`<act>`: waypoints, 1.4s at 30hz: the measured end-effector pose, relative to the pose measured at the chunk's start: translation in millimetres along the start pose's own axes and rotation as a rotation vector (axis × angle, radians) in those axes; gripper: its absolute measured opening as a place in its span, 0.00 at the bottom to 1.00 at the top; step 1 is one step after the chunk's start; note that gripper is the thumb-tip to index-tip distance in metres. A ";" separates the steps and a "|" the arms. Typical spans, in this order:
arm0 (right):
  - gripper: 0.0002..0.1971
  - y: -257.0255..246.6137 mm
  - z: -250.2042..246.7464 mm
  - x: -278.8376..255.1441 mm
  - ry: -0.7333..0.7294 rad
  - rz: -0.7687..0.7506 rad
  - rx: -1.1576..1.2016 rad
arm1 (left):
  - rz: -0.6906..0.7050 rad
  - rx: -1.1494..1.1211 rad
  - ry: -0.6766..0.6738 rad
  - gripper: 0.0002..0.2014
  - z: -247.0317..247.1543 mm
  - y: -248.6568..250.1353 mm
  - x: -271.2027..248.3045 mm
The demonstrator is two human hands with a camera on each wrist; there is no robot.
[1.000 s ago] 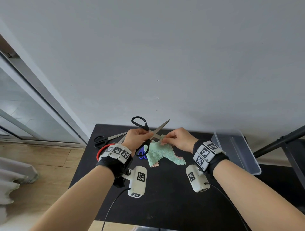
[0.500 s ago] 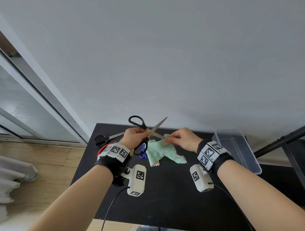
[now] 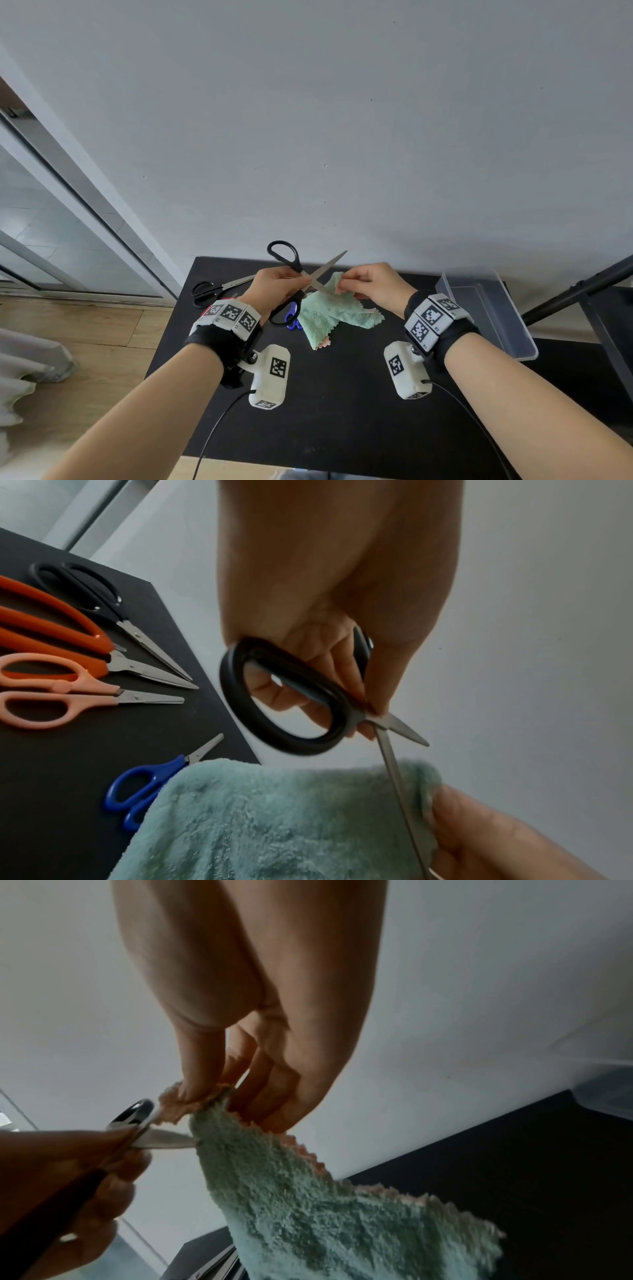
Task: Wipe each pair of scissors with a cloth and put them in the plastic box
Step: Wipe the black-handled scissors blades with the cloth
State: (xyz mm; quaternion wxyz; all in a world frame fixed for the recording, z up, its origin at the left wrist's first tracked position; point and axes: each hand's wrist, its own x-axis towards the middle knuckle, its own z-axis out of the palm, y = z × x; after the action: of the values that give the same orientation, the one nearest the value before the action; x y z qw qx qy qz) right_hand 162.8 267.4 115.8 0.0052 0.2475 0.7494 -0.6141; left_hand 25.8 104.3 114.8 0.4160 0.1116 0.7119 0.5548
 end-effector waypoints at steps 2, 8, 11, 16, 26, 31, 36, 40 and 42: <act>0.04 -2.2 7.2 1.8 -0.007 0.002 0.035 | 0.012 0.039 -0.025 0.02 3.5 1.0 0.3; 0.06 -1.7 18.7 3.4 0.022 0.024 0.040 | 0.047 0.041 -0.004 0.05 10.1 2.9 -1.8; 0.10 -3.6 23.6 4.9 0.054 0.027 0.001 | 0.059 0.077 0.000 0.05 11.3 1.5 -0.2; 0.08 -4.4 23.9 7.3 0.053 0.047 -0.075 | 0.102 0.113 0.015 0.03 13.6 -2.2 0.0; 0.08 -2.5 9.2 1.6 0.005 0.036 -0.151 | 0.086 0.025 0.051 0.03 8.6 3.3 -1.4; 0.08 -4.1 6.8 0.6 0.003 0.046 -0.130 | 0.091 -0.016 0.091 0.03 7.1 3.3 0.0; 0.06 -2.4 4.8 -0.7 0.022 0.058 -0.137 | 0.086 -0.026 0.096 0.03 3.8 3.6 0.7; 0.05 8.7 -0.9 -4.9 0.070 0.076 -0.081 | 0.051 -0.099 0.181 0.04 -13.3 0.6 5.6; 0.04 16.2 -0.7 -9.6 0.158 0.079 0.020 | 0.020 -0.214 0.214 0.04 -25.9 -1.4 8.4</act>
State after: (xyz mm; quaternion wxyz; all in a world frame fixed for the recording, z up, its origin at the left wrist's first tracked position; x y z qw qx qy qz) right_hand 177.5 266.5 104.1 -0.0322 0.3247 0.7310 -0.5993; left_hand 2.4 91.0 110.6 0.3420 0.0138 0.6876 0.6403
